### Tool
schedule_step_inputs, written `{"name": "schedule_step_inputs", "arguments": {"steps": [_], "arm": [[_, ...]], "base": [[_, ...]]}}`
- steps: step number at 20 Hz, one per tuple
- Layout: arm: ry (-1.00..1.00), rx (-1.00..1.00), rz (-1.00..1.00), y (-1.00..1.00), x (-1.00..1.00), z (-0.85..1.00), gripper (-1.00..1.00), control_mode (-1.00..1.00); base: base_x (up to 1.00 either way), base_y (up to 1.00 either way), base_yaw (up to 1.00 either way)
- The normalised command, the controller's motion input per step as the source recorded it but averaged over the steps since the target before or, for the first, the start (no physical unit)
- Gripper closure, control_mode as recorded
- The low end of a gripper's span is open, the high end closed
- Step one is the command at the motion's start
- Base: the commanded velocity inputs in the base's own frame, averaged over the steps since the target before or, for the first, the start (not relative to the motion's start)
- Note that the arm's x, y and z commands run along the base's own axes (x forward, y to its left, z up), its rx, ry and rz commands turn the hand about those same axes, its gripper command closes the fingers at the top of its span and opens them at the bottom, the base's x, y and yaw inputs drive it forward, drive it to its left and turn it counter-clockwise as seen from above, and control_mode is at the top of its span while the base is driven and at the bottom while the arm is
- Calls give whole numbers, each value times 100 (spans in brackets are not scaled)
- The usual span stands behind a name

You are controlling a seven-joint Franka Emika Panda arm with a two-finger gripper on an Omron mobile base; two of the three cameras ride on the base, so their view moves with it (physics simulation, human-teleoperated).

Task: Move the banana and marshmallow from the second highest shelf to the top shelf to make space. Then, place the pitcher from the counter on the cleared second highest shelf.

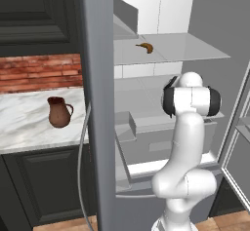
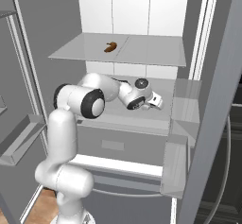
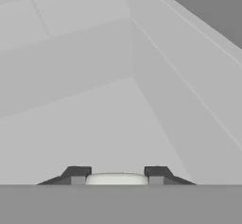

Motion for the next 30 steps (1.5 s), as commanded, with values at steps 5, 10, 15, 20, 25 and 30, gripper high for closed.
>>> {"name": "schedule_step_inputs", "arguments": {"steps": [5, 10, 15, 20, 25, 30], "arm": [[0, -2, 0, 10, -66, 11, 100, -100], [-12, -14, 1, 50, -100, 44, 100, -100], [-9, -17, 0, 56, -100, 77, 100, -100], [-15, -2, 0, 16, -100, 98, 100, -100], [-11, 4, 0, 2, -79, 100, 100, -100], [-12, 10, 4, 0, -39, 100, 100, -100]], "base": [[0, 0, 0], [0, 0, 0], [0, 0, 0], [0, 0, 0], [0, 0, 0], [0, 0, 0]]}}
